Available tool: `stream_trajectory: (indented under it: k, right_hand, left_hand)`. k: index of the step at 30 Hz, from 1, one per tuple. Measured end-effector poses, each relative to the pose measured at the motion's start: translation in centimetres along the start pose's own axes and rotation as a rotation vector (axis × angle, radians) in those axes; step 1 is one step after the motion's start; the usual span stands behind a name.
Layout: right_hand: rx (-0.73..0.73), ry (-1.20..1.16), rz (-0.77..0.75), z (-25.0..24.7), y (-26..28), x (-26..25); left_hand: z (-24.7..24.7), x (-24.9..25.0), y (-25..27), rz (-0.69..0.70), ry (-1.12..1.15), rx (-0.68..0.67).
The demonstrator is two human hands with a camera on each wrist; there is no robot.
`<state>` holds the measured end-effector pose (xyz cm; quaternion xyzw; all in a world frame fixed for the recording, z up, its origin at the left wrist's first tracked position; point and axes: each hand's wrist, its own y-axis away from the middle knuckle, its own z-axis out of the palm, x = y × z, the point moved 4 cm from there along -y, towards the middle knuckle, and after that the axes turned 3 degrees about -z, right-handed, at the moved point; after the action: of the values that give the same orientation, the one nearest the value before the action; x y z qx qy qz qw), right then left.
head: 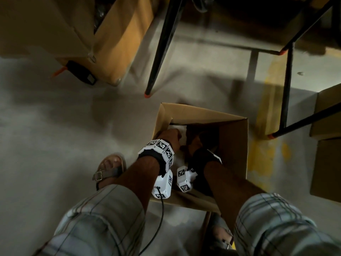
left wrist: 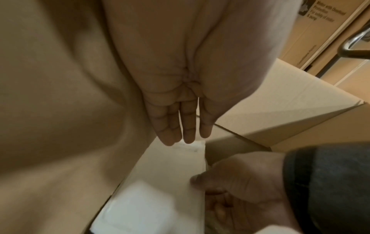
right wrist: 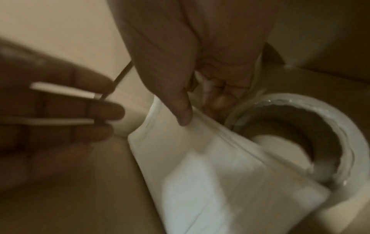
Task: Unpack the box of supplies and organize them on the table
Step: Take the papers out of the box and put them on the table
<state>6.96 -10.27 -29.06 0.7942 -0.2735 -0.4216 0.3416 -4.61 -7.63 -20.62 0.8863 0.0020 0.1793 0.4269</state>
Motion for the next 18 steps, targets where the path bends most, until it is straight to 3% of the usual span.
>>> stream_trajectory:
  k: [5,12,18]
  right_hand:
    - [-0.168,0.087,-0.021,0.0,1.6,-1.7]
    - [-0.082,0.556,-0.163,-4.3,4.8,-4.5]
    - [0.093,0.731,-0.390,-13.0,13.8,-9.1]
  left_hand:
    - [-0.2,0.5,0.4,-0.002,0.014,-0.025]
    - [-1.9,0.9,4.0,0.002,0.063,0.059]
    - [-5.9,4.9,11.4,0.078,0.080,0.197]
